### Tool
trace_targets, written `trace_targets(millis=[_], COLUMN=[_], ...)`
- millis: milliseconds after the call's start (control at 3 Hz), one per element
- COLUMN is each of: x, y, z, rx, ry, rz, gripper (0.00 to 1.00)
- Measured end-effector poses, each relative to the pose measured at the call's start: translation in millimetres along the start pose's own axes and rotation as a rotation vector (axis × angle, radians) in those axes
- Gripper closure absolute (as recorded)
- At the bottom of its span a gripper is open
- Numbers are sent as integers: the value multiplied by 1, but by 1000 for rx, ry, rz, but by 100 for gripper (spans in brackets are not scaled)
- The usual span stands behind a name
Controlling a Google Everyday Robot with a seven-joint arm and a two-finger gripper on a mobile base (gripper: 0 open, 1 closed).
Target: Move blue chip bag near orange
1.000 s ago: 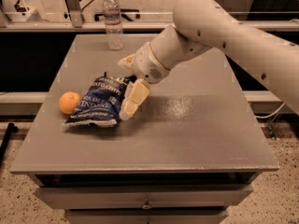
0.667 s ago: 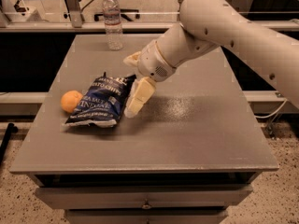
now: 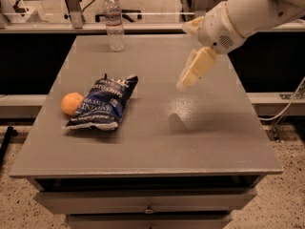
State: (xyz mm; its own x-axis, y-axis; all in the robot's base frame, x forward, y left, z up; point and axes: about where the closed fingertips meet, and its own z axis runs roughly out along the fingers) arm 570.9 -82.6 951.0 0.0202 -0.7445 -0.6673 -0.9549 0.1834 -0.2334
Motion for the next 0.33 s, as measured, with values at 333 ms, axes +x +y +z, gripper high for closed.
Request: trace_targets(millis=[333], x=[-5], y=[-4], z=[-2], rx=[9], ry=[-9], rz=[-7], gripper=[0])
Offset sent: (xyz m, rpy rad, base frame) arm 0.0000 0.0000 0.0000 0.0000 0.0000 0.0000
